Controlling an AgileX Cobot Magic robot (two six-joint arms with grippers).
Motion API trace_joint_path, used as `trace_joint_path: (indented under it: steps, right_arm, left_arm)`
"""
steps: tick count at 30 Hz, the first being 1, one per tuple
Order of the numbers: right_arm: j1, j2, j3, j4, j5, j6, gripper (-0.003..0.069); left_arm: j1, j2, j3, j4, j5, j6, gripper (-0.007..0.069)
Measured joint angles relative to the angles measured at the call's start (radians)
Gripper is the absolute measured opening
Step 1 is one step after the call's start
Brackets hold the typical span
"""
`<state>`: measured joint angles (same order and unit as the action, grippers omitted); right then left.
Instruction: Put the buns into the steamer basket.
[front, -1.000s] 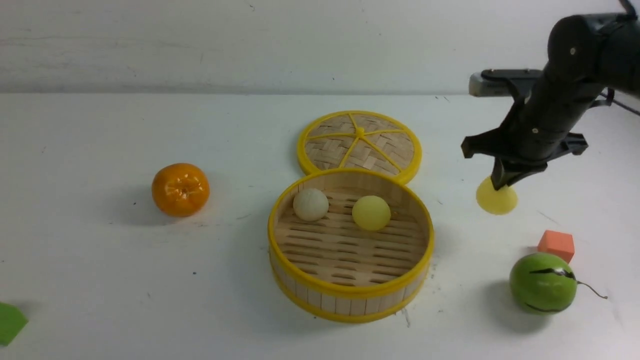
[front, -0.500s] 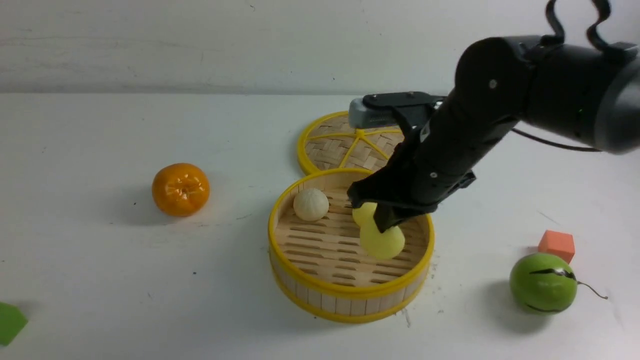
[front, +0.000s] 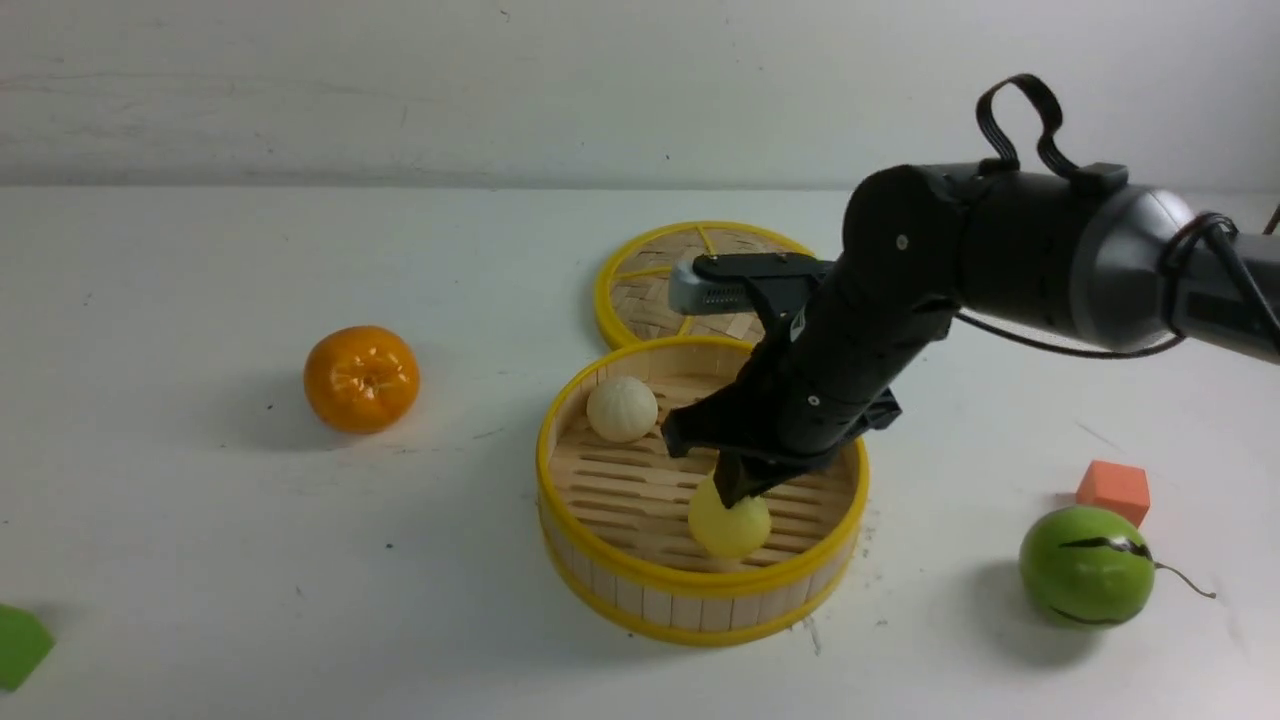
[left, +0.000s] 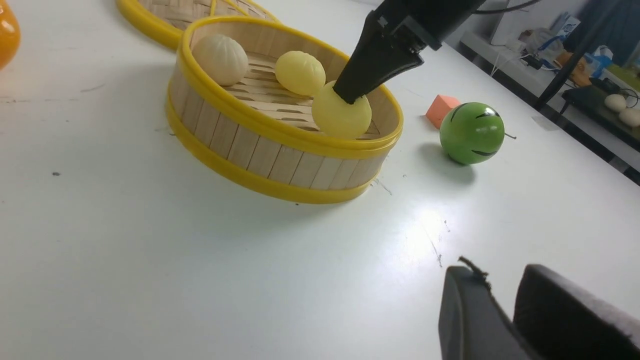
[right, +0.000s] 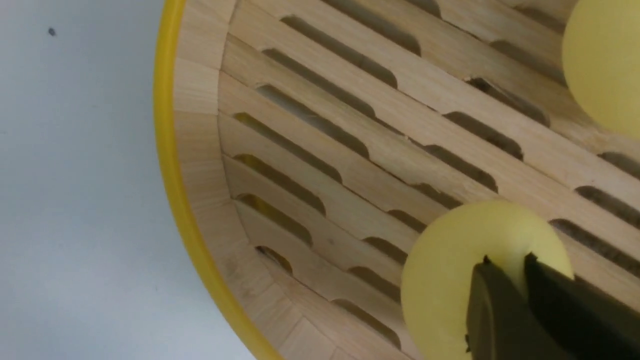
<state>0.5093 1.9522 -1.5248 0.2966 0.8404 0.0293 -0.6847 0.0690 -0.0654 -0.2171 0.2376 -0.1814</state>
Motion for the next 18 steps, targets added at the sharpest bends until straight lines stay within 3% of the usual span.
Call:
trace_joint_path:
  steps: [4, 9, 10, 14, 18]
  right_arm:
    - [0.0, 0.02, 0.001, 0.001, -0.008, 0.0, 0.0105]
    - [0.0, 0.023, -0.003, -0.002, -0.013, 0.0, 0.0213]
    - [0.0, 0.018, -0.016, -0.008, -0.004, 0.0, 0.0286]
    - [0.0, -0.032, -0.055, -0.037, 0.057, 0.001, 0.0408]
    - [0.0, -0.145, -0.068, -0.082, 0.17, 0.035, 0.0413]
  left_arm:
    - [0.0, 0.0, 0.0, 0.0, 0.0, 0.0, 0.0146]
    - [0.0, 0.0, 0.0, 0.0, 0.0, 0.0, 0.0153]
    - [0.0, 0.0, 0.0, 0.0, 0.0, 0.0, 0.0154]
    - [0.0, 0.0, 0.0, 0.0, 0.0, 0.0, 0.0155]
    - [0.0, 0.0, 0.0, 0.0, 0.0, 0.0, 0.016]
